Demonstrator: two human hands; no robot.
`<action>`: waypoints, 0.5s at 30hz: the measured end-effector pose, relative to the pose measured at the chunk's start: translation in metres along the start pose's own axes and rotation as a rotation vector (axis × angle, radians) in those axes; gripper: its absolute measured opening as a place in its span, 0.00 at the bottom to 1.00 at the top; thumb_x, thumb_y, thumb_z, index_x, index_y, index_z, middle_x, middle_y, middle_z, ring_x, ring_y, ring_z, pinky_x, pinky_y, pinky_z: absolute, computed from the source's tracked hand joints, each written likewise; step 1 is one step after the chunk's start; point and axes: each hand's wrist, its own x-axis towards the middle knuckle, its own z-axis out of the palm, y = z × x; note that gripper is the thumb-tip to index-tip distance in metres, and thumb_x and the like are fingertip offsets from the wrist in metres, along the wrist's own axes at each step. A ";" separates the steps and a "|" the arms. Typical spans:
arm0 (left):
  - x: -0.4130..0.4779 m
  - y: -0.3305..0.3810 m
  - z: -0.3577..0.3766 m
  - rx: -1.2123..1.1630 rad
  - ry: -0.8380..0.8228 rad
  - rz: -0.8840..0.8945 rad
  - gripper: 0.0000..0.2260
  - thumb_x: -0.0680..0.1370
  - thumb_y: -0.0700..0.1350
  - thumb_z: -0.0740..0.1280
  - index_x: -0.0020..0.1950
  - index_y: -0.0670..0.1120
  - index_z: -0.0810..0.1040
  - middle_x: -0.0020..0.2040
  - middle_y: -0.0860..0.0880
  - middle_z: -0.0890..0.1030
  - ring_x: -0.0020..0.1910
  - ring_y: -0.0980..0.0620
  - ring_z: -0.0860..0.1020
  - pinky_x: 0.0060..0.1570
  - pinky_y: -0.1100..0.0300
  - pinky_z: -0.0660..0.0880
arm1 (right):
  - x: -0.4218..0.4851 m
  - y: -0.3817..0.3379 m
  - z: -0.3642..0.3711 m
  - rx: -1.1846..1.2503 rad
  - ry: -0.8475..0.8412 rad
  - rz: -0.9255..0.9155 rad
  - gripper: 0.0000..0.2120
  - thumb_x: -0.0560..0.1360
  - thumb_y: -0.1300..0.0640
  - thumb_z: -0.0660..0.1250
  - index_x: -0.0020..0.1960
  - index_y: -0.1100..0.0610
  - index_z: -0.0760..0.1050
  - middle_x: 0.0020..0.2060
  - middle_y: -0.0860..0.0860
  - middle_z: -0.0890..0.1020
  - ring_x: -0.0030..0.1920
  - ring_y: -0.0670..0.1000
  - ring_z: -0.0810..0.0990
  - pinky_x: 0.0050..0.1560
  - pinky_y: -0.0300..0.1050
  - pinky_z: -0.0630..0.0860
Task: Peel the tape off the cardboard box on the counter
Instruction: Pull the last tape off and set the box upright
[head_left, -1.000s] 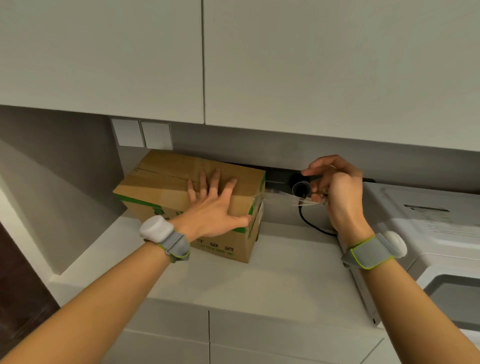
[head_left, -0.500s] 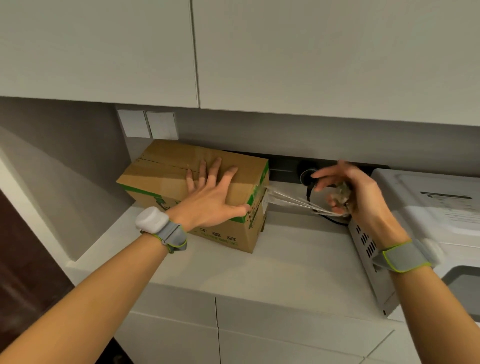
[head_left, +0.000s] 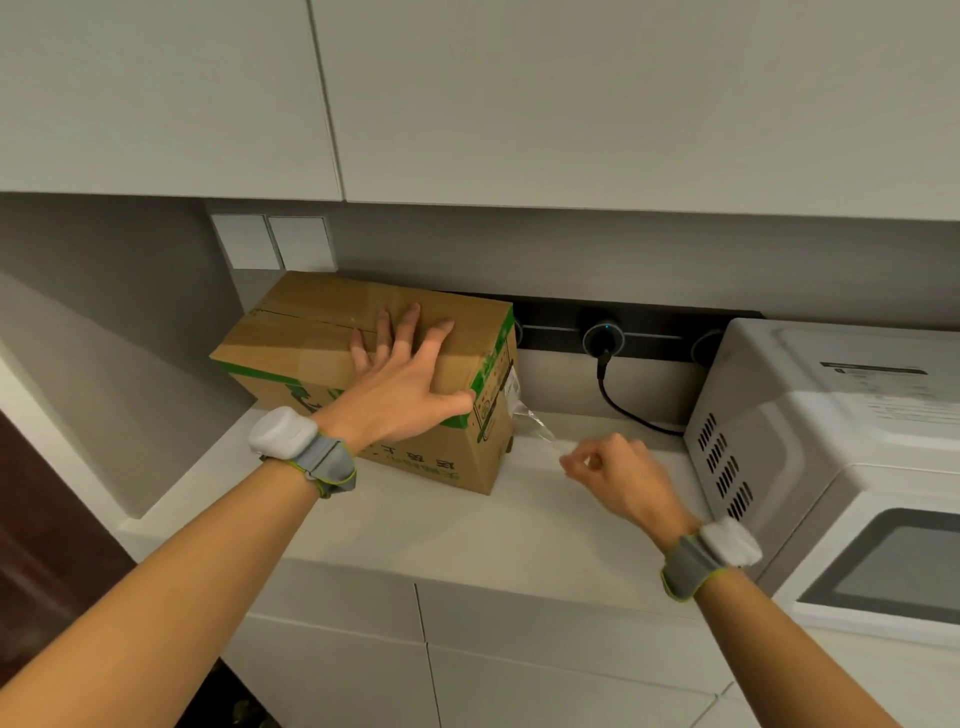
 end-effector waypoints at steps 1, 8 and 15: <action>0.000 0.000 0.000 0.000 0.000 -0.002 0.42 0.74 0.70 0.60 0.82 0.61 0.44 0.85 0.49 0.37 0.82 0.37 0.34 0.77 0.33 0.34 | -0.001 0.012 0.009 0.040 -0.002 0.029 0.14 0.79 0.39 0.64 0.41 0.44 0.81 0.35 0.43 0.81 0.42 0.51 0.79 0.46 0.50 0.79; -0.002 0.000 0.005 0.029 0.019 0.011 0.40 0.74 0.70 0.56 0.81 0.63 0.43 0.85 0.48 0.37 0.82 0.36 0.35 0.77 0.32 0.34 | -0.004 0.035 0.019 0.604 0.072 0.085 0.18 0.82 0.66 0.59 0.68 0.52 0.76 0.38 0.52 0.84 0.28 0.43 0.75 0.35 0.44 0.77; -0.011 0.006 0.008 -0.033 0.064 0.154 0.30 0.82 0.62 0.57 0.82 0.64 0.49 0.85 0.51 0.41 0.83 0.39 0.35 0.78 0.35 0.33 | -0.013 -0.006 -0.002 0.907 0.115 -0.003 0.24 0.79 0.72 0.54 0.62 0.52 0.81 0.55 0.53 0.84 0.36 0.46 0.74 0.41 0.38 0.74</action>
